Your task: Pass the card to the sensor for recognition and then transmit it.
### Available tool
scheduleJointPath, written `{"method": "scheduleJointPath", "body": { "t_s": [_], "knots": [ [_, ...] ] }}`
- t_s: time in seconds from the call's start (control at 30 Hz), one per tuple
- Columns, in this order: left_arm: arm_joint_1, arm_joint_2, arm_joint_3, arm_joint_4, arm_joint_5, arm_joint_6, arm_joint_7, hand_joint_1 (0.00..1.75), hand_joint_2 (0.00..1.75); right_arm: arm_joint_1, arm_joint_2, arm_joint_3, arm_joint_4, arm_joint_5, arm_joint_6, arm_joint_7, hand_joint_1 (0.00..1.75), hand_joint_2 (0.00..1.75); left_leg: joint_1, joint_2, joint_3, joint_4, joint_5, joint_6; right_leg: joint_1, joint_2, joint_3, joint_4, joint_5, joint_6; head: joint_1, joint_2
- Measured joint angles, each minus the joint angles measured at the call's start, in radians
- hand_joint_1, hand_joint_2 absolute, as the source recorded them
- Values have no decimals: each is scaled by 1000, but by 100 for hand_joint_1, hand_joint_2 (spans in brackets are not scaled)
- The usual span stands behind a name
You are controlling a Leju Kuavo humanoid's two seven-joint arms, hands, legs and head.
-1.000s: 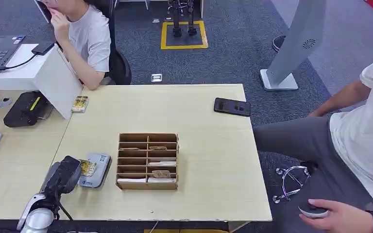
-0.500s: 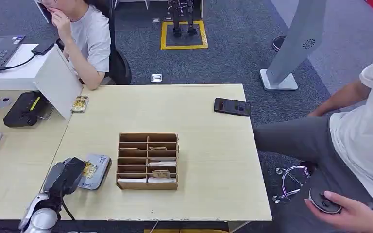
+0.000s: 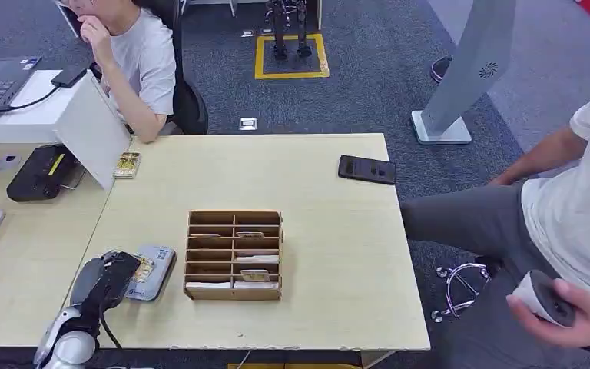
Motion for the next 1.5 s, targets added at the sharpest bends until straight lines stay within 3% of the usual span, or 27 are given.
{"method": "scheduleJointPath", "body": {
  "t_s": [0.07, 0.13, 0.2, 0.37, 0.53, 0.8, 1.0, 1.5],
  "knots": [
    [4, -14, 17, -1, 206, -91, -73, 175, 175, 0, 0, 0, 0, 5, -2, -3, 0, 175, 0, 0, 0, 0, 0, 0, 0, 0, 0, 0, 0, 0, 0, 0],
    [22, -33, 52, -24, 487, -165, -137, 175, 175, 0, 0, 0, 0, 13, -3, -6, 0, 175, 0, 0, 0, 0, 0, 0, 0, 0, -1, 0, 0, 0, 0, 0],
    [23, -51, 75, -63, 643, -157, -157, 175, 175, 0, 0, 0, 0, 18, -4, -6, 0, 175, 0, 0, -1, 0, 1, 0, 0, 0, -1, 0, 0, 0, 0, 0],
    [-50, -61, 108, -128, 775, -55, -200, 175, 175, -2, 0, 0, 0, 33, -1, -5, 0, 175, 0, -2, -1, 0, 1, 1, 0, -2, -1, 0, 0, 0, 0, 0],
    [-151, -71, 118, -147, 795, 51, -252, 175, 175, -5, 0, 0, 0, 46, 1, -3, 0, 175, 0, -2, -1, 0, 2, 0, 0, -2, -1, 0, 1, -1, 0, 0],
    [-233, -79, 118, -148, 778, 92, -285, 175, 175, -8, 0, 1, -1, 59, 15, -4, 0, 175, 0, -2, -1, 0, 2, 0, 0, -2, -2, 0, 1, -1, 0, 0],
    [-272, -80, 114, -138, 622, 228, -324, 175, 175, -10, 0, 3, -3, 71, 18, -3, 0, 175, 0, -2, -2, 0, 2, 0, 0, -2, -2, 0, 1, -1, 0, 0],
    [-289, -82, 102, -112, 600, 247, -332, 175, 175, -13, 2, 3, -4, 72, 17, -3, 0, 175, 0, -1, -2, 0, 2, 0, 0, -1, -3, 0, 1, -1, 0, 0]
  ]
}}
